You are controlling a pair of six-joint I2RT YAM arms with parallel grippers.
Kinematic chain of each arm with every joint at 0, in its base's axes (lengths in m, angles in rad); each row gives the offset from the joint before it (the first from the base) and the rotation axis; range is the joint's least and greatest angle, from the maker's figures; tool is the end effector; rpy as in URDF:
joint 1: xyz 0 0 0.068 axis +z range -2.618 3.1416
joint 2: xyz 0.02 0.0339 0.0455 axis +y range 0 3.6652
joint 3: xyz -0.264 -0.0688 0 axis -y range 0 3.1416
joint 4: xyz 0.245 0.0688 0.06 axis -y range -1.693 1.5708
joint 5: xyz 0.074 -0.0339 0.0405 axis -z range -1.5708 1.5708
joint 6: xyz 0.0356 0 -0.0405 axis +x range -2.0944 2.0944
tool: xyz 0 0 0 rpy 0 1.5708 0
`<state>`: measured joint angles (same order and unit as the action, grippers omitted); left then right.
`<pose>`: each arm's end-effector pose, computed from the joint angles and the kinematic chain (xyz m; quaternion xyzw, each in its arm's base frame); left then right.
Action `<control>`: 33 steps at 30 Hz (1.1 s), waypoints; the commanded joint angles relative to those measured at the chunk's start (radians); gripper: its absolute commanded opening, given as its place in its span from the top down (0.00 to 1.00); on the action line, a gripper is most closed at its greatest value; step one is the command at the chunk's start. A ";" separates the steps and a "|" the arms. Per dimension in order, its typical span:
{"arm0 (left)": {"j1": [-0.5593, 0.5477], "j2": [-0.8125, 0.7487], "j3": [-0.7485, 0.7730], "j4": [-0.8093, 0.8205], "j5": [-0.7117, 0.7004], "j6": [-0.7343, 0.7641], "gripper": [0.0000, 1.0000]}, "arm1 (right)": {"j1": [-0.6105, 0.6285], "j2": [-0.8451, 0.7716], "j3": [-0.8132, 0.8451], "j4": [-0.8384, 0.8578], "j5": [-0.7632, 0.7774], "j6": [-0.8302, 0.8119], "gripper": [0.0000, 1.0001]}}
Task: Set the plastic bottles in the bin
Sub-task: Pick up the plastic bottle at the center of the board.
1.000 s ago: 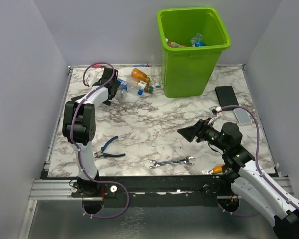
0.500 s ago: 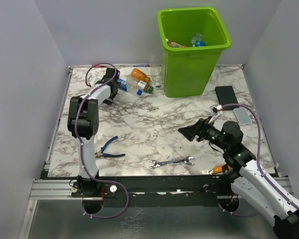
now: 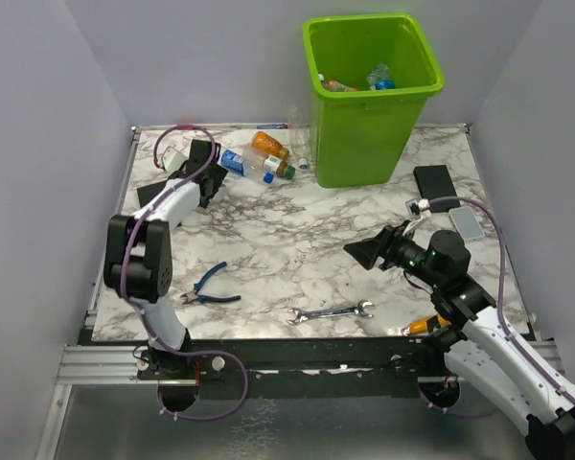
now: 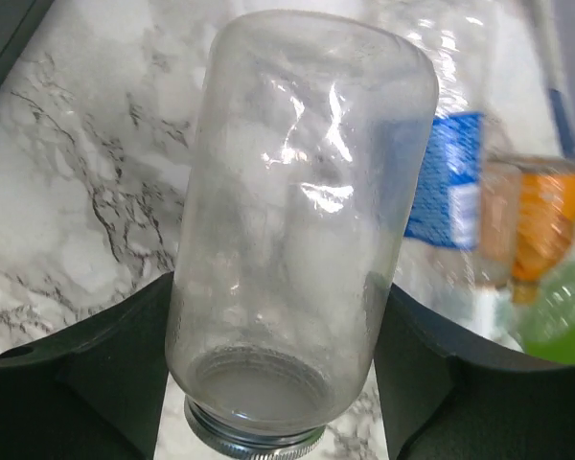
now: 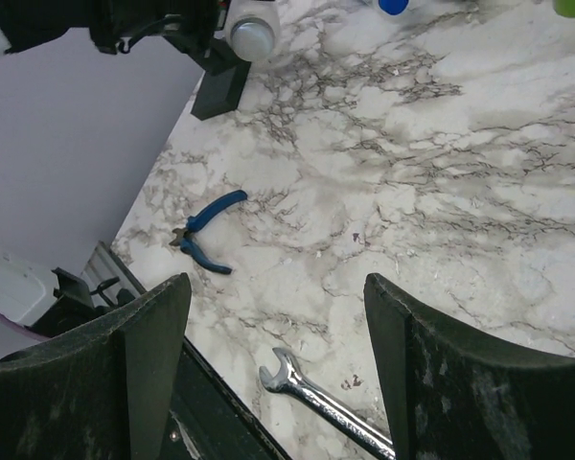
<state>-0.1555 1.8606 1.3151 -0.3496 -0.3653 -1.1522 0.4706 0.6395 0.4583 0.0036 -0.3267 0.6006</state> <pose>0.4002 -0.0499 0.2070 -0.4963 0.7862 -0.0622 0.3630 0.1428 0.0854 0.2669 -0.0550 0.7620 0.4304 0.4808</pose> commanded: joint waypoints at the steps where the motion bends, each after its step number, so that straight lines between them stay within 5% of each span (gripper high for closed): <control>1: -0.109 -0.275 -0.166 0.151 0.112 0.124 0.49 | 0.006 0.034 0.051 -0.027 -0.019 -0.036 0.23; 5: -0.276 -0.518 -0.460 0.396 0.161 -0.016 0.50 | 0.027 0.115 0.033 0.092 -0.116 0.042 0.23; 14: -0.637 -0.855 -0.791 0.622 -0.099 -0.274 0.52 | 0.407 0.214 0.025 0.238 0.316 0.123 0.16; 23: -0.709 -0.959 -0.866 0.635 -0.236 -0.360 0.51 | 0.560 0.448 0.136 0.294 0.549 0.137 0.15; 33: -0.715 -0.977 -0.896 0.642 -0.213 -0.360 0.51 | 0.568 0.504 0.160 0.460 0.585 0.095 0.15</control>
<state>-0.8627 0.9012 0.4377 0.2611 -0.5552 -1.4921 1.0332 1.1072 0.5720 0.3882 0.2119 0.7292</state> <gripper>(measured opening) 0.719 0.847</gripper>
